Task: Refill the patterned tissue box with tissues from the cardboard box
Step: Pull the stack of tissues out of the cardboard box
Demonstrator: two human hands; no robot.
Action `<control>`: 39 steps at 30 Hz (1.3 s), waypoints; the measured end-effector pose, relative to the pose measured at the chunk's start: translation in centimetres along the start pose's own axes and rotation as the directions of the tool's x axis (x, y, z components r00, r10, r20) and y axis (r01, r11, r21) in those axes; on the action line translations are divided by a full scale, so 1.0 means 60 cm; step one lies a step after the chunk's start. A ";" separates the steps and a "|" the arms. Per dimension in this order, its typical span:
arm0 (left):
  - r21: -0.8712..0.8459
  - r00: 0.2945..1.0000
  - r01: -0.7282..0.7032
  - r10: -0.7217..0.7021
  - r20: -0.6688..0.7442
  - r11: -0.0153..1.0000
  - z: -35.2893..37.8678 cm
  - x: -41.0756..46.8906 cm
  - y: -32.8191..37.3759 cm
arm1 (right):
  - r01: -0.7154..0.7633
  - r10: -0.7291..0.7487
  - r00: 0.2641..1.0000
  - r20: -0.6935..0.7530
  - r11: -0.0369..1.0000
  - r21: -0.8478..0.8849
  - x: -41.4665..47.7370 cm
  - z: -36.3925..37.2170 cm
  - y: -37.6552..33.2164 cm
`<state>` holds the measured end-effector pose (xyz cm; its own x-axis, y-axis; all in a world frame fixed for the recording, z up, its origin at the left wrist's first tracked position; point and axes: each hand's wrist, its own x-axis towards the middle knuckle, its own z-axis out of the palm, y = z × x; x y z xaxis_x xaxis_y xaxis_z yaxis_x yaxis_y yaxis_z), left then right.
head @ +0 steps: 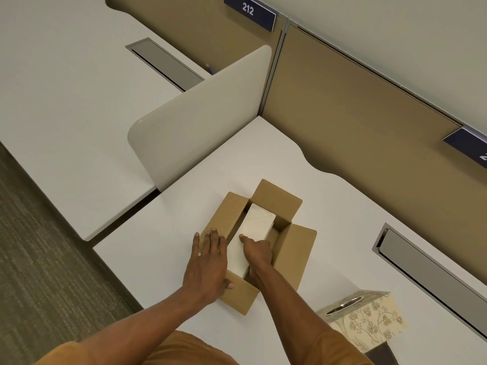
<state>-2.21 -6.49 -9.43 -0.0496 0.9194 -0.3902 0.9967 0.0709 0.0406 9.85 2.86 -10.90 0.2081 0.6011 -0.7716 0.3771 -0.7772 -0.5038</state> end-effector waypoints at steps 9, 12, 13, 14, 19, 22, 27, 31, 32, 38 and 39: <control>0.006 1.000 -0.011 0.011 0.002 1.000 0.003 -0.003 0.001 | -0.063 0.058 0.997 -0.052 0.993 -0.097 0.008 0.020 -0.008; 0.002 1.000 -0.018 0.018 0.007 1.000 0.002 -0.002 0.002 | -0.084 0.073 0.994 -0.086 0.988 -0.126 0.010 0.025 -0.006; 0.004 1.000 -0.024 0.024 0.009 1.000 0.001 -0.002 0.002 | -0.099 0.086 0.992 -0.096 0.985 -0.141 0.010 0.025 -0.005; 0.010 0.999 -0.031 0.031 0.013 0.999 0.000 -0.002 0.002 | -0.111 0.096 0.990 -0.103 0.983 -0.144 0.009 0.026 -0.003; 0.041 0.999 -0.042 0.041 0.023 0.998 -0.005 -0.001 0.005 | -0.152 0.134 0.979 -0.153 0.982 -0.115 0.006 0.032 0.003; 0.046 0.999 -0.042 0.041 0.033 0.998 -0.009 -0.001 0.006 | -0.163 0.144 0.975 -0.169 0.981 -0.107 0.007 0.033 0.008; 0.038 0.999 -0.039 0.038 0.035 0.999 -0.016 -0.005 0.010 | -0.172 0.154 0.968 -0.198 0.983 -0.072 0.009 0.034 0.008; 0.047 0.999 -0.037 0.035 0.041 0.998 -0.023 -0.005 0.014 | -0.216 0.199 0.960 -0.197 0.974 -0.072 0.005 0.035 0.001; 0.048 0.999 -0.036 0.034 0.042 0.998 -0.024 -0.005 0.014 | -0.215 0.199 0.962 -0.189 0.974 -0.067 0.005 0.033 -0.001; 0.057 0.999 -0.031 0.029 0.043 0.998 -0.026 -0.006 0.016 | -0.191 0.194 0.963 -0.189 0.981 0.036 0.001 0.030 -0.003; 0.060 0.999 -0.030 0.027 0.045 0.998 -0.026 -0.005 0.016 | -0.181 0.188 0.964 -0.188 0.982 0.057 0.001 0.030 -0.001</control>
<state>-1.33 -6.11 -7.85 -0.0195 0.9026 -0.4300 0.9998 0.0203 -0.0027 8.20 2.62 -11.60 0.4414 0.4680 -0.7656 0.2813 -0.8824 -0.3772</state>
